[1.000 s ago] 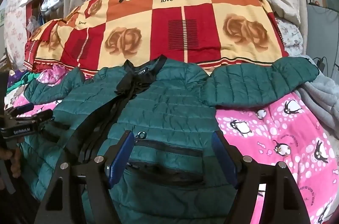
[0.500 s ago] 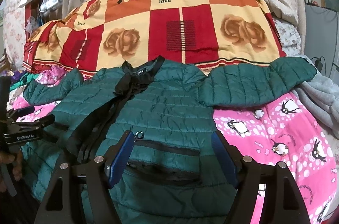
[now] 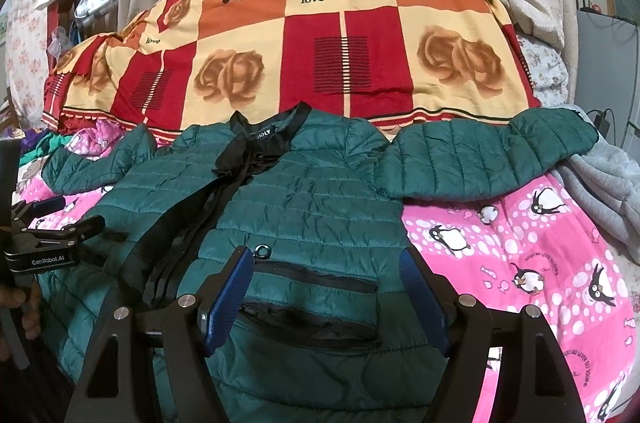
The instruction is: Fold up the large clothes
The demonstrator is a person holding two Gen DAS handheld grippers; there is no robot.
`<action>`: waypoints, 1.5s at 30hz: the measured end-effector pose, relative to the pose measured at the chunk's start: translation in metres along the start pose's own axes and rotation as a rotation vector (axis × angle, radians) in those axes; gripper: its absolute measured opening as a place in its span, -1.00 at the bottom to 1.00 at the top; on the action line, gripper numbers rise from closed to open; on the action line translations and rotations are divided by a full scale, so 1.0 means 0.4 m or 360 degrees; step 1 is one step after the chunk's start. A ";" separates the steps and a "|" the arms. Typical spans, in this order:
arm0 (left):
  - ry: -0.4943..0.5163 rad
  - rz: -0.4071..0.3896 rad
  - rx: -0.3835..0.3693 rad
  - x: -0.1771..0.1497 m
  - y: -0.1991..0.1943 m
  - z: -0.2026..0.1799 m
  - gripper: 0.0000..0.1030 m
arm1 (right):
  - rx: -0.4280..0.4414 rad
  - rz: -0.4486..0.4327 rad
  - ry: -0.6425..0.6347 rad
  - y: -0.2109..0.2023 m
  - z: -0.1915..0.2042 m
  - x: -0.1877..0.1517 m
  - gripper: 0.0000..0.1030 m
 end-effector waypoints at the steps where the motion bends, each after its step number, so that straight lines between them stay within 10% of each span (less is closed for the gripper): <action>1: 0.0001 0.0001 0.0002 0.000 0.000 0.000 0.99 | -0.0008 -0.0002 -0.0007 0.000 0.000 0.000 0.42; 45: 0.0015 -0.0003 -0.0019 -0.024 0.013 -0.027 0.99 | 0.0006 0.0043 -0.0018 0.013 0.019 -0.015 0.42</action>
Point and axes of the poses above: each gripper's, at about its wrist camera, not at the fingertips, and y roughly the way its jaws point, z to its left, x to its top, the point moved 10 cm from there along y, roughly the way its jaws point, and after that the axes turned 6 degrees about x, right-handed, at the moved point
